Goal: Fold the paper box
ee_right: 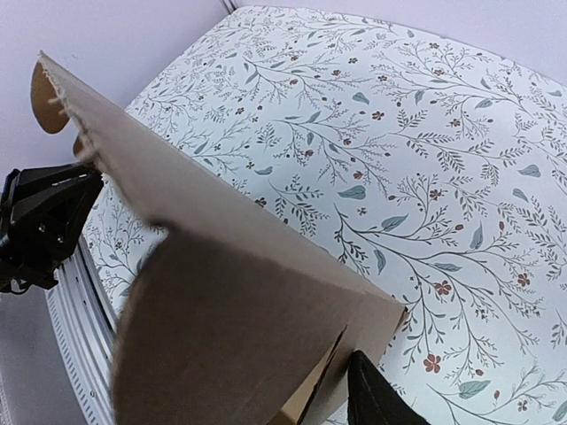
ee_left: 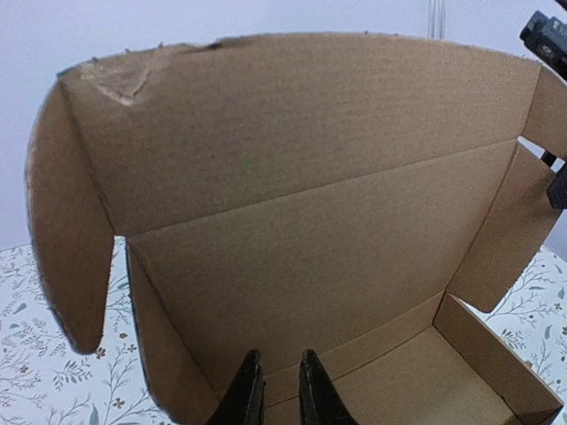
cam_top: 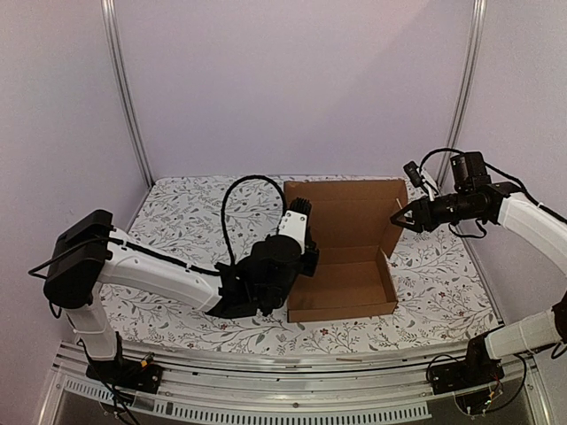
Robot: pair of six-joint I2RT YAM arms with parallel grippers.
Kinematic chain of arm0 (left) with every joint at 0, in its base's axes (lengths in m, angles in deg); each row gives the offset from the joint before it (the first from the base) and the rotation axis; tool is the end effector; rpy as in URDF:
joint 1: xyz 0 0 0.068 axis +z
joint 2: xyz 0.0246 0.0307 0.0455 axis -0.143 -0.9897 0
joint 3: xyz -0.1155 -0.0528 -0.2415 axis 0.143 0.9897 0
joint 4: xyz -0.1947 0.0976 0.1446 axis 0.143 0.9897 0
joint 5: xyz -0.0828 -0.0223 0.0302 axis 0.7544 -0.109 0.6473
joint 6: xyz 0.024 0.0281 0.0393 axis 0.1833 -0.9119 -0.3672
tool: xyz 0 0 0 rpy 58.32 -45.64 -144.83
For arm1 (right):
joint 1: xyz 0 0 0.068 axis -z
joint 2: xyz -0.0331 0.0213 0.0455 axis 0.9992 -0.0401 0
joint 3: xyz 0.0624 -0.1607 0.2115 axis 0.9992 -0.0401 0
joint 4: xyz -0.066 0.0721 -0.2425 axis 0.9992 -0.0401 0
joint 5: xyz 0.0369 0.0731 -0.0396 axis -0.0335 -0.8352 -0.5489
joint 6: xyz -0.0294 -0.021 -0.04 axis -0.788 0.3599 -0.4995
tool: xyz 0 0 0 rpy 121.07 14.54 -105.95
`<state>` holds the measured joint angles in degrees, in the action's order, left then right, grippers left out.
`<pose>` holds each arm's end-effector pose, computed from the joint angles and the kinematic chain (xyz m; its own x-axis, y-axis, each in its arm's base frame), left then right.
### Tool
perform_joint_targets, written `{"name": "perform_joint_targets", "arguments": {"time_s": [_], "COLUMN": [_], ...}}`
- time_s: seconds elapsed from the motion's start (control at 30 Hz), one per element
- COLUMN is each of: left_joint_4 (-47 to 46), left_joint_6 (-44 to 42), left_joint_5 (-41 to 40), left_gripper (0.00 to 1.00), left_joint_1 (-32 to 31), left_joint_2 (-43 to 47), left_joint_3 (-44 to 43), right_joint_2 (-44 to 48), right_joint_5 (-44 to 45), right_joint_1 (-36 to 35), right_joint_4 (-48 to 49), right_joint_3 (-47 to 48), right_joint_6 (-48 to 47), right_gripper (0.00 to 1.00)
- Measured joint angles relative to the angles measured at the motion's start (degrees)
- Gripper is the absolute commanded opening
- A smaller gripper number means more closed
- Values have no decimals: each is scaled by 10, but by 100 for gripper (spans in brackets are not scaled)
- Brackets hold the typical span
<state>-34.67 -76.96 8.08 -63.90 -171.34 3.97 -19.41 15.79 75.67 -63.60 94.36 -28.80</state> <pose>0.1502 -0.3727 0.2240 -0.1041 0.0269 -0.9942 0.3174 0.9483 -0.0076 0.2549 0.0765 0.2969 -0.6273 -0.2230 -0.7462 -0.6569 0.6661 0.3532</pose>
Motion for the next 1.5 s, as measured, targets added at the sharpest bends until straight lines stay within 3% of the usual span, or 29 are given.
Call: {"name": "perform_joint_targets", "arguments": {"time_s": [0.2,1.0,1.13,1.27,1.37,1.5], "left_joint_4": [3,28,43,60,83,173], "left_joint_6": [22,57,62,56,36,-7], "left_joint_5": [0,6,16,57,123,250], "left_gripper": [14,10,22,44,52,56], "left_joint_1": [-3,-12,-12,-13,-16,-18], "left_joint_2": [-2,-5,-1,36,94,212], "left_joint_3": [0,-25,-24,21,69,102], "right_joint_2": [18,-43,-42,-40,-38,-37], "right_joint_5": [-25,-137,-136,-132,-117,-97], "right_joint_1": [0,0,0,0,1,18], "right_joint_4": [-8,22,20,-16,-87,-202], "right_joint_3": [-26,-17,-17,-15,8,79], "right_joint_6": [14,174,169,129,70,-48], "right_gripper": [37,43,48,56,59,62]}}
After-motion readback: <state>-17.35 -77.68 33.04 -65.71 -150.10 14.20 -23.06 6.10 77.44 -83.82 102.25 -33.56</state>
